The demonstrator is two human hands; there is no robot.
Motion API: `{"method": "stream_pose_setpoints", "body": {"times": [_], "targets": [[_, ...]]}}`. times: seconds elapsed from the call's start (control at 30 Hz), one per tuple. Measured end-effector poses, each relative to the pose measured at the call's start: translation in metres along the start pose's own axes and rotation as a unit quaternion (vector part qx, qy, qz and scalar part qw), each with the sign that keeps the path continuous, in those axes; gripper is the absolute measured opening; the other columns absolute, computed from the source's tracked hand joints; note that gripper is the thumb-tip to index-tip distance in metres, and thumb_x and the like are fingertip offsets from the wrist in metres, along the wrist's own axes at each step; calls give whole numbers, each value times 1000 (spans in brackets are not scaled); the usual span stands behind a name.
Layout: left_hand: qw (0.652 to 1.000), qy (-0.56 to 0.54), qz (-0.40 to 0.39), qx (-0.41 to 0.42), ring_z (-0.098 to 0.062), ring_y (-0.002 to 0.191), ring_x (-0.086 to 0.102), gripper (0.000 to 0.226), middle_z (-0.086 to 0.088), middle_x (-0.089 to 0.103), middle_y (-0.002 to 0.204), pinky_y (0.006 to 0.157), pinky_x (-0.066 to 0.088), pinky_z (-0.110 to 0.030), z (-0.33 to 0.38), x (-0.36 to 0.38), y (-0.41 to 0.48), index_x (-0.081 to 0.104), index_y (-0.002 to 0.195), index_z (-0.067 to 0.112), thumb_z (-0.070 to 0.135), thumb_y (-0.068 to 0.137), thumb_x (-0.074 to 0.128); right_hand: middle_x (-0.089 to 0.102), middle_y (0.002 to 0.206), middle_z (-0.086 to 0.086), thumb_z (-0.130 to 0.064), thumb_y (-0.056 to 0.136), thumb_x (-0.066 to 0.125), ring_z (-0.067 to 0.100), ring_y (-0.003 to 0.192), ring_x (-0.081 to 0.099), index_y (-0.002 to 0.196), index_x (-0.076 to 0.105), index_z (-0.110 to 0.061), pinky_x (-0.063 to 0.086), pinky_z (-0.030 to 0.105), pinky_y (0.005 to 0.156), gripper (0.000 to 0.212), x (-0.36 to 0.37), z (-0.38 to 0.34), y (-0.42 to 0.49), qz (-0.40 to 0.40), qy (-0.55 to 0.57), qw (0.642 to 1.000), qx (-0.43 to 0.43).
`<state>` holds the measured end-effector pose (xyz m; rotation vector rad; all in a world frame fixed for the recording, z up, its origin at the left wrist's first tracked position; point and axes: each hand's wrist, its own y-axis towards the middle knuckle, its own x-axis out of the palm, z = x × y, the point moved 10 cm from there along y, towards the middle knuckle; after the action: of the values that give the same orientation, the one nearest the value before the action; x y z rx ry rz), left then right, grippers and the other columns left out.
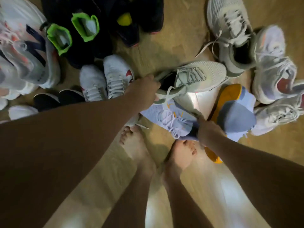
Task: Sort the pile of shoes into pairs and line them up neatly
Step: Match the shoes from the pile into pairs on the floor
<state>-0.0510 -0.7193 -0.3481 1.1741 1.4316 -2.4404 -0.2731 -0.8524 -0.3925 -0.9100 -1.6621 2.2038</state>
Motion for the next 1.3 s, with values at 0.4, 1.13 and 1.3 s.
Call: {"method": "stream_pose_setpoints", "body": {"times": [0.4, 1.13, 1.3], "targets": [[982, -92, -9, -166, -36, 107, 56, 33, -18, 57, 117, 85, 48, -42, 13, 67, -41, 56, 113, 10, 37, 99, 47, 65, 78, 24, -16, 100, 49, 35, 54, 68, 131, 45, -1, 56, 38, 51, 35, 54, 133, -34, -87, 367, 910, 171], [977, -81, 8, -199, -31, 96, 61, 29, -11, 60, 106, 63, 38, -35, 21, 46, -18, 52, 112, 10, 34, 100, 41, 63, 106, 23, -24, 87, 56, 40, 100, 62, 109, 65, 1, 49, 35, 77, 34, -248, 53, 42, 273, 88, 958, 24], [961, -133, -9, -242, -29, 94, 59, 31, -8, 56, 99, 63, 39, -34, 14, 48, -16, 53, 111, 11, 39, 98, 46, 64, 114, 23, -26, 97, 52, 39, 102, 60, 125, 58, -12, 40, 30, 76, 32, -216, 12, 26, 262, 76, 952, -138]]}}
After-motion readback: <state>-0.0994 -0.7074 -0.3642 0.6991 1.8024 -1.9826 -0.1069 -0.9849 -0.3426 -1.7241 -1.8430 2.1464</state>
